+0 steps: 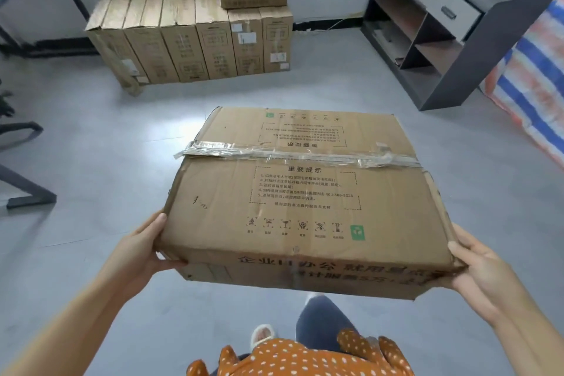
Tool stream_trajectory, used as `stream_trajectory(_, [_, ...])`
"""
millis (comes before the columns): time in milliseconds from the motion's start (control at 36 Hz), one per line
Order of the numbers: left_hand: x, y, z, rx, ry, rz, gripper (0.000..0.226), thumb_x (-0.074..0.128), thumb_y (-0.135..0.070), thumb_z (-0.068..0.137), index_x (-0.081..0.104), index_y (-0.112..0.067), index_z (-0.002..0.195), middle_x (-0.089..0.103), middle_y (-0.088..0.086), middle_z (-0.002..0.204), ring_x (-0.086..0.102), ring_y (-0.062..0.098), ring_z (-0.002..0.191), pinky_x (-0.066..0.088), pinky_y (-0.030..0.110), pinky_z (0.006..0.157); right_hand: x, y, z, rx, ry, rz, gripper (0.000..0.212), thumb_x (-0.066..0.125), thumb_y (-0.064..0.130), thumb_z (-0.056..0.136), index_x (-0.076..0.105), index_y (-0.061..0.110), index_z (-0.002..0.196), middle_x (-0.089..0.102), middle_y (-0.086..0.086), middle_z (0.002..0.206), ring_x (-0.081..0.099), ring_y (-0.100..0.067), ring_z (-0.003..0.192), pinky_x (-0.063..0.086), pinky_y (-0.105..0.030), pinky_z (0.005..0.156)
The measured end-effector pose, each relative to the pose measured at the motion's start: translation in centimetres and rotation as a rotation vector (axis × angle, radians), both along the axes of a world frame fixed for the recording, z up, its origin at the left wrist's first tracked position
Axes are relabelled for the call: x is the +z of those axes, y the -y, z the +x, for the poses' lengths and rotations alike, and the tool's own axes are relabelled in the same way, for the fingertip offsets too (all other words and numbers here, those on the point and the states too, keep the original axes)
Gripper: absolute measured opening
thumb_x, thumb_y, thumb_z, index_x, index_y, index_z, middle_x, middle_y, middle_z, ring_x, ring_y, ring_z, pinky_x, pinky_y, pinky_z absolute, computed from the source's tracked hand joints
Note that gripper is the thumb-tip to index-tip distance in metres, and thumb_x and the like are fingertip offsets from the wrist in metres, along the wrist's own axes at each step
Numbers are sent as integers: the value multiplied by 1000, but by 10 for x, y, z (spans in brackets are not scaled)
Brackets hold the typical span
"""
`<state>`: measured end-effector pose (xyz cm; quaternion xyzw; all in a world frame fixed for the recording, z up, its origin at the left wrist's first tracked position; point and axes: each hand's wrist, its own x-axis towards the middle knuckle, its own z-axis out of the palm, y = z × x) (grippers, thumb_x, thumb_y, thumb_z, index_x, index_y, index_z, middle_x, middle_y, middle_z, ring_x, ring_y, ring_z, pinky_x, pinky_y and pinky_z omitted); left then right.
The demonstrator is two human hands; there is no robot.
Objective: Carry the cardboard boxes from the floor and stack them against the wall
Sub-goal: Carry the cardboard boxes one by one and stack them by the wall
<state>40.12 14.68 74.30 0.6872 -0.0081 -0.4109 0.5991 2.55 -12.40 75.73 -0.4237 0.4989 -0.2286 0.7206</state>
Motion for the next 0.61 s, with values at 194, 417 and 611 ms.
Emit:
stream_trajectory(194, [-11, 94, 73, 51, -8, 4, 27, 39, -24, 101, 61, -22, 118, 65, 0, 109, 58, 22, 91, 56, 56, 71, -10, 106, 85, -2, -6, 10, 63, 29, 0, 100, 78, 36, 81, 75, 2, 91, 72, -19, 74, 54, -53, 56])
stream_trajectory(417, [-16, 208, 149, 143, -27, 9, 29, 42, -18, 101, 58, -24, 124, 63, -2, 113, 58, 22, 94, 57, 55, 63, -13, 250, 187, 20, -39, 42, 42, 30, 2, 101, 55, 20, 130, 74, 4, 99, 72, -16, 78, 58, -46, 55])
stream_trajectory(611, [-13, 313, 222, 216, -10, 9, 29, 41, -13, 100, 62, -30, 111, 64, -3, 106, 57, 21, 89, 57, 53, 65, 9, 379, 295, 165, -71, -10, 44, 27, 3, 102, 61, 29, 112, 75, 6, 95, 72, -14, 78, 57, -43, 58])
